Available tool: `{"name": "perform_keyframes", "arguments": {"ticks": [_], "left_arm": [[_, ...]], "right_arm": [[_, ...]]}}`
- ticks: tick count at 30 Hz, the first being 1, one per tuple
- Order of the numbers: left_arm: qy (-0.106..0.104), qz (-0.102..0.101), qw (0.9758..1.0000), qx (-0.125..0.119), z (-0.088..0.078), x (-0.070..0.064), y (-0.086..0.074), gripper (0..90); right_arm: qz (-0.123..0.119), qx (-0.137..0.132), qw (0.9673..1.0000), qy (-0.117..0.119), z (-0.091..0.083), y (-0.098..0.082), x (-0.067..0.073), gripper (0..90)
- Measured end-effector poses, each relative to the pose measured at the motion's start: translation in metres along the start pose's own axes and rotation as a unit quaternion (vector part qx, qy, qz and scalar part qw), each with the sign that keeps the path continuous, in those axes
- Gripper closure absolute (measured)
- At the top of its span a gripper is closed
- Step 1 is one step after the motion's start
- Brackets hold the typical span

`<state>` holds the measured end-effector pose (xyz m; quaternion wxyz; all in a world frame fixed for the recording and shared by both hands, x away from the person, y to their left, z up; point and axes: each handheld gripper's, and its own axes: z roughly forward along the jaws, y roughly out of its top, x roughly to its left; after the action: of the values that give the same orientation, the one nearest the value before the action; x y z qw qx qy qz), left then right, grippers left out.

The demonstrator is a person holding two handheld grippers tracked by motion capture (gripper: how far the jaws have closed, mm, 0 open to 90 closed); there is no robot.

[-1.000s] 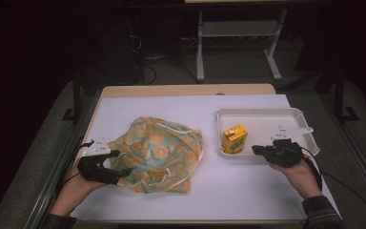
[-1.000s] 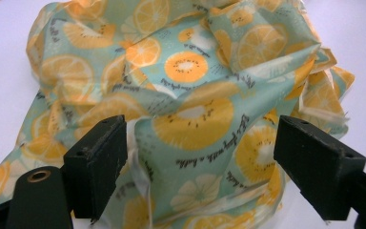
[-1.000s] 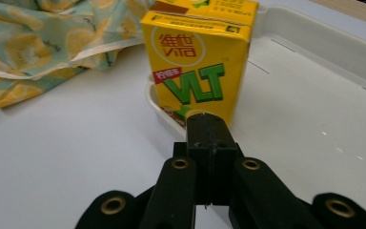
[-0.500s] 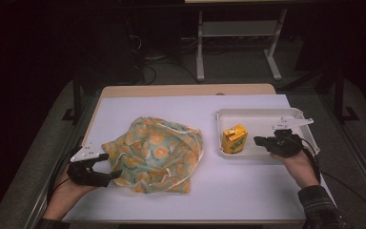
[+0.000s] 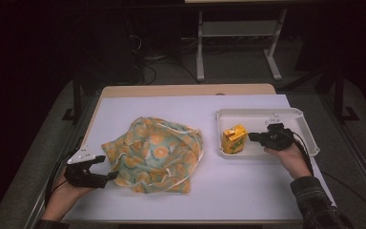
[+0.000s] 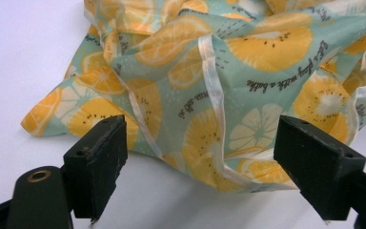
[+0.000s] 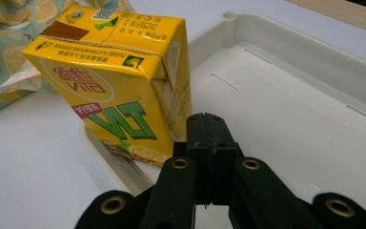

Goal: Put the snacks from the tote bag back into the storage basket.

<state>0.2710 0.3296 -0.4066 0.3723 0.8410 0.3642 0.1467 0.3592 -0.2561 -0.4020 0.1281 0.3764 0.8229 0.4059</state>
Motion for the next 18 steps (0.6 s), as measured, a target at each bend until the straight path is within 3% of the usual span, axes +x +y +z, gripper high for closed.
{"name": "perform_keyframes", "arguments": {"ticks": [18], "left_arm": [[0.007,-0.004,1.0000,0.002,-0.0004,0.0019,-0.0036,18.3]], "right_arm": [[-0.010,0.017,0.9996,0.018,0.0096,0.0010,0.0059,90.0]]}}
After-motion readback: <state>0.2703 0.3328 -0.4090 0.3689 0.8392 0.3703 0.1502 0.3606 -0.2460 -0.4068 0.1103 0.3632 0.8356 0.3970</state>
